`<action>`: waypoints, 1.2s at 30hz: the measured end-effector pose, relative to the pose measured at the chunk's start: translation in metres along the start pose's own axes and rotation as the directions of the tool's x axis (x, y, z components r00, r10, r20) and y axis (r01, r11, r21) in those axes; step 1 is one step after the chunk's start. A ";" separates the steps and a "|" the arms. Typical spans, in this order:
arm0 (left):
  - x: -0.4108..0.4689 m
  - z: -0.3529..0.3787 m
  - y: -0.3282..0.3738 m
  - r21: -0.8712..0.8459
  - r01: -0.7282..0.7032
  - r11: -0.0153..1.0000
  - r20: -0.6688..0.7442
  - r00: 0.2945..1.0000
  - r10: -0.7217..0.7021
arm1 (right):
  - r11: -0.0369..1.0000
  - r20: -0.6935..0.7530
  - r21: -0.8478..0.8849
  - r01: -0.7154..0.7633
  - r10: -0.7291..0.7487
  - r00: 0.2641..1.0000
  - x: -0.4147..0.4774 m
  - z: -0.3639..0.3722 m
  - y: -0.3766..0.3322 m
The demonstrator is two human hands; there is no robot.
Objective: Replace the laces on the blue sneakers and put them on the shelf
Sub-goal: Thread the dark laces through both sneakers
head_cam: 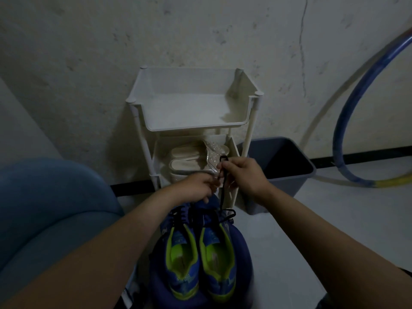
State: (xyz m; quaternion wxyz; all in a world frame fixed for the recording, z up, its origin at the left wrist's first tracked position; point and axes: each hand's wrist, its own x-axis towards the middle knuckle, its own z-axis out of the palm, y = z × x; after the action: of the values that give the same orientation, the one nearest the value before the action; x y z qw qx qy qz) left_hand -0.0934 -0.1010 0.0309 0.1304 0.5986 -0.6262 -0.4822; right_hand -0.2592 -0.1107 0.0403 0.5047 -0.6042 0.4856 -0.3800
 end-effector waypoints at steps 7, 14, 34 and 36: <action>0.002 0.011 0.004 0.119 -0.116 0.986 -0.023 0.993 0.119 | 0.995 -0.032 0.089 0.051 -0.048 0.998 0.001 0.001 -0.004; 0.003 -0.007 0.015 -0.267 -0.280 0.922 -0.435 0.889 0.144 | 0.931 0.161 -0.233 -0.280 0.321 0.933 -0.001 -0.004 0.014; 0.010 -0.011 -0.013 0.077 0.044 0.996 -0.310 0.951 -0.018 | 0.854 0.127 -0.441 -0.275 0.363 0.923 0.010 -0.004 0.045; 0.007 -0.010 -0.018 0.278 0.086 0.957 -0.117 0.992 -0.056 | 0.790 0.064 -0.570 -0.225 0.316 0.947 0.015 -0.005 0.050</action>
State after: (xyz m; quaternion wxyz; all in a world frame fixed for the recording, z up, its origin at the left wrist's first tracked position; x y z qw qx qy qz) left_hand -0.0767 -0.1082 0.0194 0.0598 0.6583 -0.6587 -0.3593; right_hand -0.2711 -0.1272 -0.0084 0.3928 -0.6764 0.6153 -0.0975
